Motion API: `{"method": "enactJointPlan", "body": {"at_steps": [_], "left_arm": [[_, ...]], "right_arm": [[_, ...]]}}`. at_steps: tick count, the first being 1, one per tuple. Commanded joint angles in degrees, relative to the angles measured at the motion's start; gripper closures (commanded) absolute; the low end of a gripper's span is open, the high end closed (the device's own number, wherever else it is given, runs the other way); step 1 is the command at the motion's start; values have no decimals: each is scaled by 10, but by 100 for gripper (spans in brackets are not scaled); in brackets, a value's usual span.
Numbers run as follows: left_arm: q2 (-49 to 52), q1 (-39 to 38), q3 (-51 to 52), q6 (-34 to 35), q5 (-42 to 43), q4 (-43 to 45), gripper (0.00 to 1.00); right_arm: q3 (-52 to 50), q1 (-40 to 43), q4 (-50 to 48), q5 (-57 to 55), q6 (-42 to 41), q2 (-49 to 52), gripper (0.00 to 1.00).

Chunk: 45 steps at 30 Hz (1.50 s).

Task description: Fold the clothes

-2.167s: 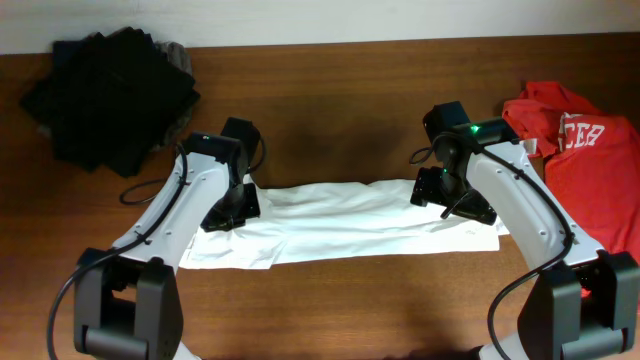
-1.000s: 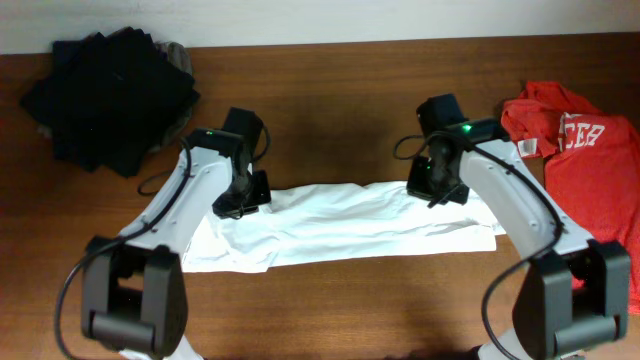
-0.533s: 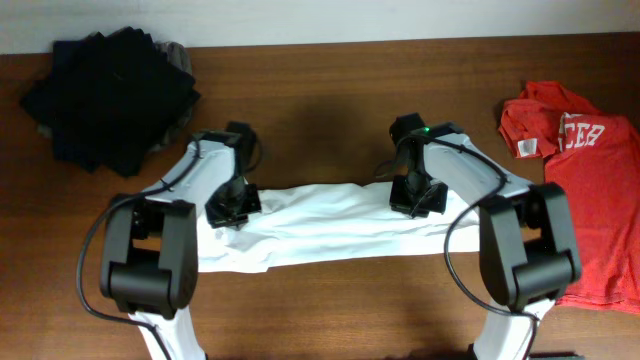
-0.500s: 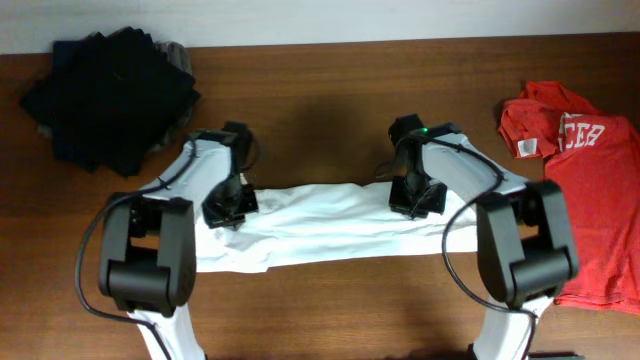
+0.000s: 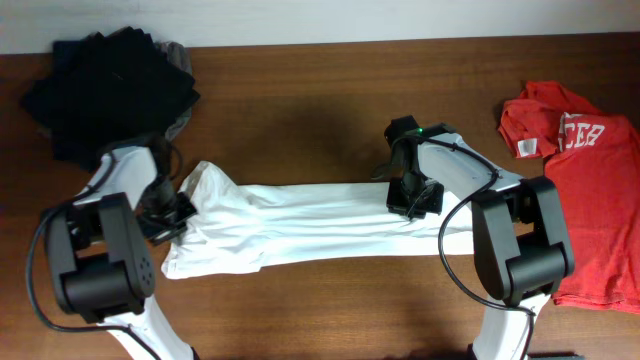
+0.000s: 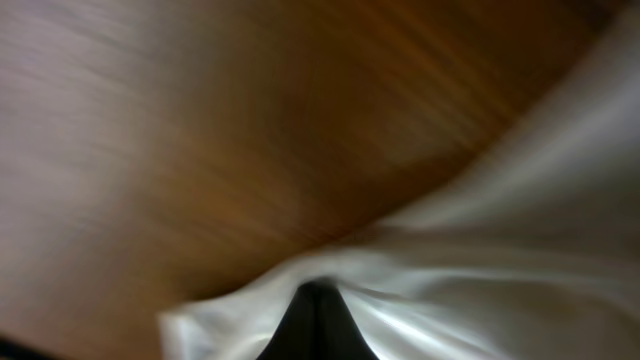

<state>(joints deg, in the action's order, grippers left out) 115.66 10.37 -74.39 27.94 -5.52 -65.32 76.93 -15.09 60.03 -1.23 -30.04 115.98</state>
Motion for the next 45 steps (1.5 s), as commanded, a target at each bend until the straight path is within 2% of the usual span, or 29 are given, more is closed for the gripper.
{"method": "enactJointPlan", "body": {"at_steps": [1, 6, 9, 10, 11, 12, 13, 14, 18, 21, 22, 24, 25, 30, 33, 34, 36, 37, 38, 39, 41, 42, 43, 45], "left_arm": [[-18, 30, 4, 13, -83, -2, 99], [-103, 21, -11, 13, -78, -29, 99], [-178, -6, -11, -10, -33, -26, 99], [-204, -23, -11, -34, 5, -22, 99], [-220, -39, -11, -50, 32, -20, 99], [-228, -51, -11, -61, 48, -18, 99], [-237, -74, -11, -75, 70, -17, 99], [-239, -98, -11, -82, 81, -19, 99], [-228, -179, 12, -81, 100, -14, 99], [-208, -229, 47, -71, 108, 33, 98], [-198, -238, 56, -63, 106, 48, 98], [-175, -246, 72, -44, 107, 77, 98], [-163, -246, 77, -40, 107, 85, 98], [-91, -243, 79, -40, 102, 97, 99], [-54, -231, 79, -22, 63, 105, 99], [-47, -224, 79, -21, 55, 105, 99], [-37, -202, 79, -21, 39, 102, 99], [-34, -194, 79, -21, 33, 101, 99], [-31, -182, 79, -21, 23, 97, 99], [-27, -165, 79, -21, 9, 95, 99], [-24, -126, 79, -21, -21, 86, 99], [-24, -112, 79, -21, -26, 82, 99], [-24, -92, 79, -21, -27, 78, 99], [-24, -73, 79, -21, -27, 74, 99]], "right_arm": [[22, 10, 16, -53, 8, -8, 96], [34, 10, 56, -81, 15, -88, 96], [34, 15, 67, -83, 15, -143, 96], [34, 20, 70, -85, 16, -161, 84], [34, 24, 73, -85, 20, -173, 66], [34, 29, 77, -85, 27, -182, 53], [34, 35, 83, -85, 28, -187, 18], [34, 44, 94, -85, 28, -189, 2], [18, 83, 113, -85, 28, -185, 1], [-5, 108, 103, -84, 28, -184, 52], [-13, 114, 99, -83, 28, -184, 73], [-29, 122, 92, -80, 28, -184, 92], [-36, 124, 89, -79, 28, -184, 95], [-69, 125, 64, -65, 28, -184, 95], [-82, 125, 46, -53, 28, -184, 90], [-85, 125, 43, -52, 28, -184, 84], [-86, 125, 41, -52, 28, -184, 50], [-87, 125, 40, -51, 28, -184, 37], [-87, 125, 40, -49, 28, -184, 28], [-87, 125, 40, -48, 28, -184, 24], [-87, 125, 40, -39, 29, -184, 23], [-87, 125, 37, -32, 29, -184, 26], [-88, 125, 28, -5, 45, -184, 50], [-90, 123, 7, 47, 80, -184, 70]]}}
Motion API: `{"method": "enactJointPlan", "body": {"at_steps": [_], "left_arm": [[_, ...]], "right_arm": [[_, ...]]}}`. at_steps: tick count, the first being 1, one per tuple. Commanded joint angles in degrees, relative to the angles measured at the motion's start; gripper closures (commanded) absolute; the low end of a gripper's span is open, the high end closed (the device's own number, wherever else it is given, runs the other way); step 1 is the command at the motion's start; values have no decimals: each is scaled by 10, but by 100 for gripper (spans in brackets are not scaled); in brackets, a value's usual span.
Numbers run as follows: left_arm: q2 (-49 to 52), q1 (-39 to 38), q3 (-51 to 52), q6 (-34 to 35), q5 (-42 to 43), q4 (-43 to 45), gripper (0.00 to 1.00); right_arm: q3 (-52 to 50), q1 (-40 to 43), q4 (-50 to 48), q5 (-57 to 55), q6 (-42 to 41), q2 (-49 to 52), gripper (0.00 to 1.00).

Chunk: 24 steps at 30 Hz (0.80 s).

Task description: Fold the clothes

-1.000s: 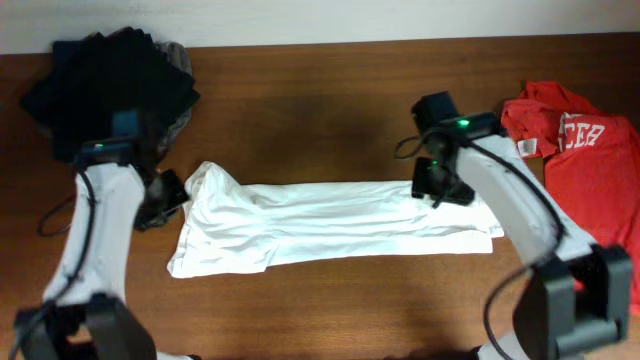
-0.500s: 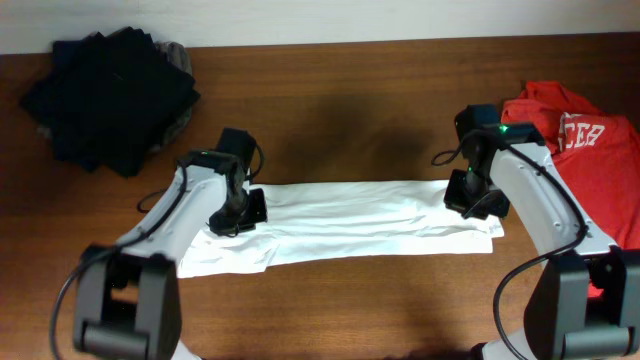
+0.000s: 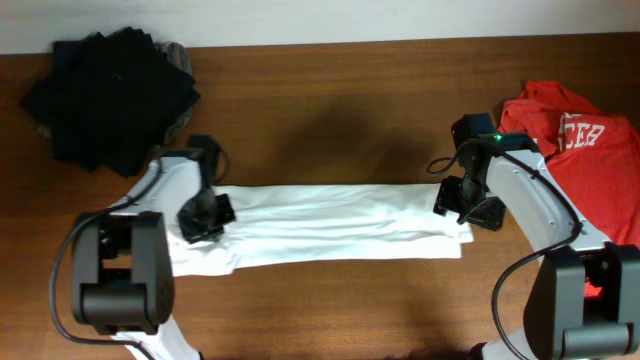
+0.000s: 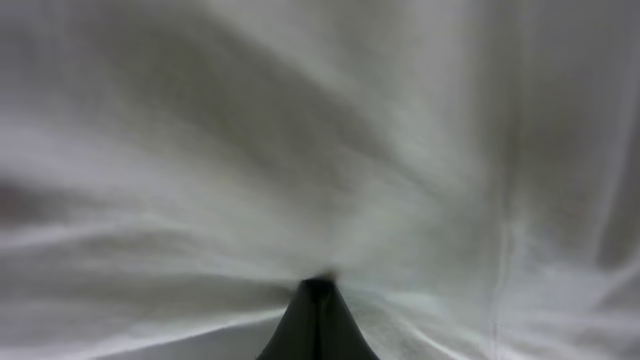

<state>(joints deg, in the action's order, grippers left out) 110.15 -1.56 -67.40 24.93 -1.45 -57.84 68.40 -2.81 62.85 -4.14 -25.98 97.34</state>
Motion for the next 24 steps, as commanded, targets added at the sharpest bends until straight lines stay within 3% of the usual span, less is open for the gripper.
{"method": "enactJointPlan", "body": {"at_steps": [1, 3, 4, 14, 24], "left_arm": [[31, 52, 9, 9, -68, -2, 99], [31, 61, 9, 9, -68, -4, 99], [31, 64, 9, 9, -68, -6, 99], [31, 64, 9, 9, -68, -7, 99], [31, 64, 9, 7, -70, -7, 99]], "right_arm": [[-7, -3, -31, 96, 50, 3, 78], [-9, -11, -45, 117, 52, 3, 95], [-9, -18, -50, 122, 52, 3, 96], [-28, -120, -64, 121, 45, 11, 95], [-145, -127, -170, 101, 12, 16, 93]]}}
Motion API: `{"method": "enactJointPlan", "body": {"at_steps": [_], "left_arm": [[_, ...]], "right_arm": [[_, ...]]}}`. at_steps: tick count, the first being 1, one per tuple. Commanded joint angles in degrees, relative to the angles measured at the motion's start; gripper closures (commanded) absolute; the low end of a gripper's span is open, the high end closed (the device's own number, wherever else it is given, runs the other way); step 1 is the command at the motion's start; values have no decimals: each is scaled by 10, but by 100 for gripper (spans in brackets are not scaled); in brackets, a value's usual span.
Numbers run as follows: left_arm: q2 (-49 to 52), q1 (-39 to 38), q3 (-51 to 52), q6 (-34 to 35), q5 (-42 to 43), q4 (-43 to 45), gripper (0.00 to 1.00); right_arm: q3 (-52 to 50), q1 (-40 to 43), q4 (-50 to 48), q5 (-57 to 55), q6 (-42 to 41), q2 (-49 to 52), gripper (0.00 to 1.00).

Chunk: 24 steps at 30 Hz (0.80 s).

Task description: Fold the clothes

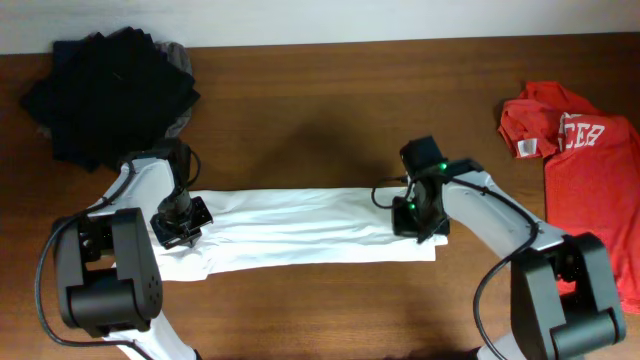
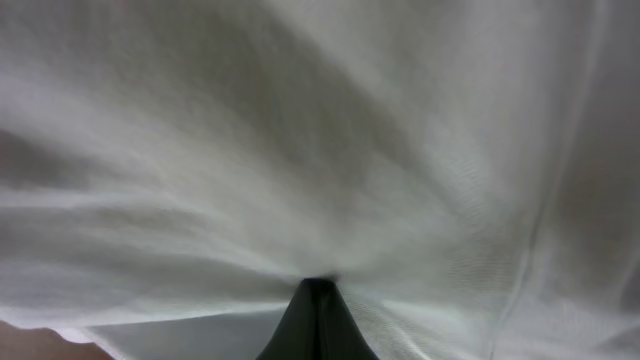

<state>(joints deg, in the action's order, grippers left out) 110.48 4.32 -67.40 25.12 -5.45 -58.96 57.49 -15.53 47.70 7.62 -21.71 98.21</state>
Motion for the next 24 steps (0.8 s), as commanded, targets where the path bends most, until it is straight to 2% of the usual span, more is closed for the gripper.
{"method": "enactJointPlan", "body": {"at_steps": [1, 10, 17, 24], "left_arm": [[28, 5, 9, 5, -31, 4, 99], [28, 23, 9, 5, -66, -7, 99], [28, 74, 9, -3, -63, -12, 99], [6, 83, -15, -3, -55, -47, 99]], "right_arm": [[-43, 3, -24, -25, -44, 7, 93], [-51, 85, -18, -23, -57, 7, 96], [-48, 150, -16, -27, -23, 6, 96], [38, 162, 68, -23, -1, -24, 96]]}}
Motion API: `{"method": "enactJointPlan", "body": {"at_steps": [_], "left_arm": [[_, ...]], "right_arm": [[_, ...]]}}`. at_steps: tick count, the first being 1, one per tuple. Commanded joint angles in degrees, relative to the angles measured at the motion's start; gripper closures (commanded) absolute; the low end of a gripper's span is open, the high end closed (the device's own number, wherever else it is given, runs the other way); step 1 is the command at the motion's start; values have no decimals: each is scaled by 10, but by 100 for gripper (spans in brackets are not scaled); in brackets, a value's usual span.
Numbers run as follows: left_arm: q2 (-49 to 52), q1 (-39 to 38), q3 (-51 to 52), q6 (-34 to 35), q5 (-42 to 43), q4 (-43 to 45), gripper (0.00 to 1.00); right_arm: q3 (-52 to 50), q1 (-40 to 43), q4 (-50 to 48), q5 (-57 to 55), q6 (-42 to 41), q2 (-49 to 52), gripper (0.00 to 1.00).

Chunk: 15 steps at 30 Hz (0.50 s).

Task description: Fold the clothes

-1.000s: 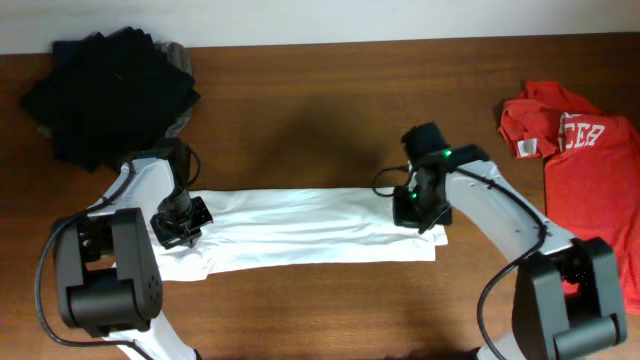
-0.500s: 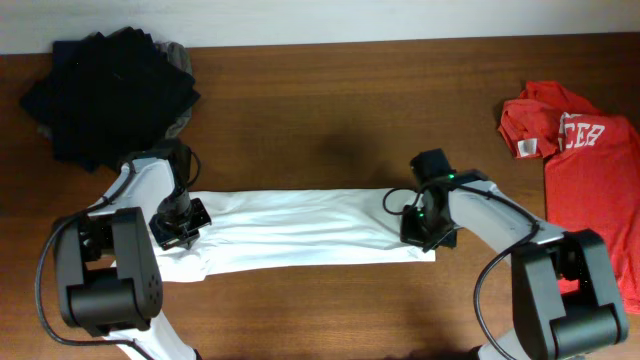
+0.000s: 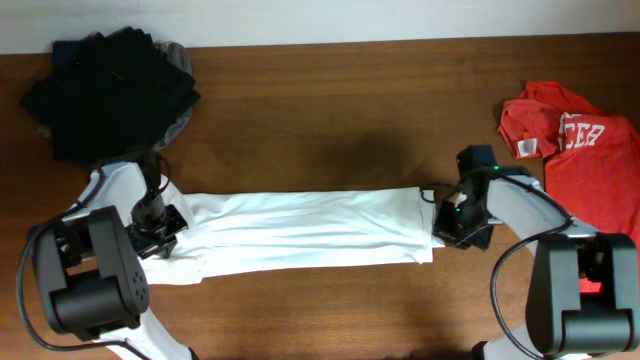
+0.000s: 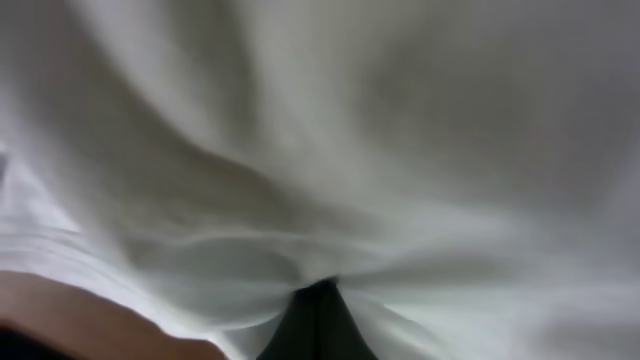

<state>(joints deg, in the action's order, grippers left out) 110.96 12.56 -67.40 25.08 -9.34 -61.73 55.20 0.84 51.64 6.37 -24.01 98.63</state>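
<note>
A white garment (image 3: pixel 300 232) lies as a long, flat band across the table's front middle. My left gripper (image 3: pixel 158 230) is at its left end. In the left wrist view the dark fingertips (image 4: pixel 318 318) are pinched together on the white cloth (image 4: pixel 400 150), which fills nearly the whole frame. My right gripper (image 3: pixel 452 220) sits at the garment's right edge and looks shut on it; the cloth is pulled taut between the two.
A pile of black clothes (image 3: pixel 110 85) sits at the back left corner. A red T-shirt (image 3: pixel 580 180) with white lettering lies at the right edge. Bare brown table (image 3: pixel 320 110) stretches behind the white garment.
Both grippers have moved apart, the left a little to the left and the right to the right. The white garment now lies longer and smoother between them.
First the garment lay bunched and wrinkled, with a gripper on each end. Then both grippers and the cloth stood further right. After that they were back to the left with the band shorter. Now it is pulled out flat and long.
</note>
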Motion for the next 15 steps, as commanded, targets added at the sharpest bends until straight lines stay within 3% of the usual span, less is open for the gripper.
{"method": "enactJointPlan", "body": {"at_steps": [1, 7, 10, 15], "left_arm": [[-9, -1, -21, -3, -14, -27, 99], [-88, -2, -32, -3, 33, -39, 99], [-94, -2, -31, -22, 70, -39, 99], [-89, -19, 8, -44, 121, -22, 99]], "right_arm": [[81, -1, 48, -5, 28, -36, 96], [154, -17, 125, 160, 134, -82, 96], [140, -55, 139, 157, 144, -81, 96], [39, -153, 42, 150, 69, -81, 96]]}}
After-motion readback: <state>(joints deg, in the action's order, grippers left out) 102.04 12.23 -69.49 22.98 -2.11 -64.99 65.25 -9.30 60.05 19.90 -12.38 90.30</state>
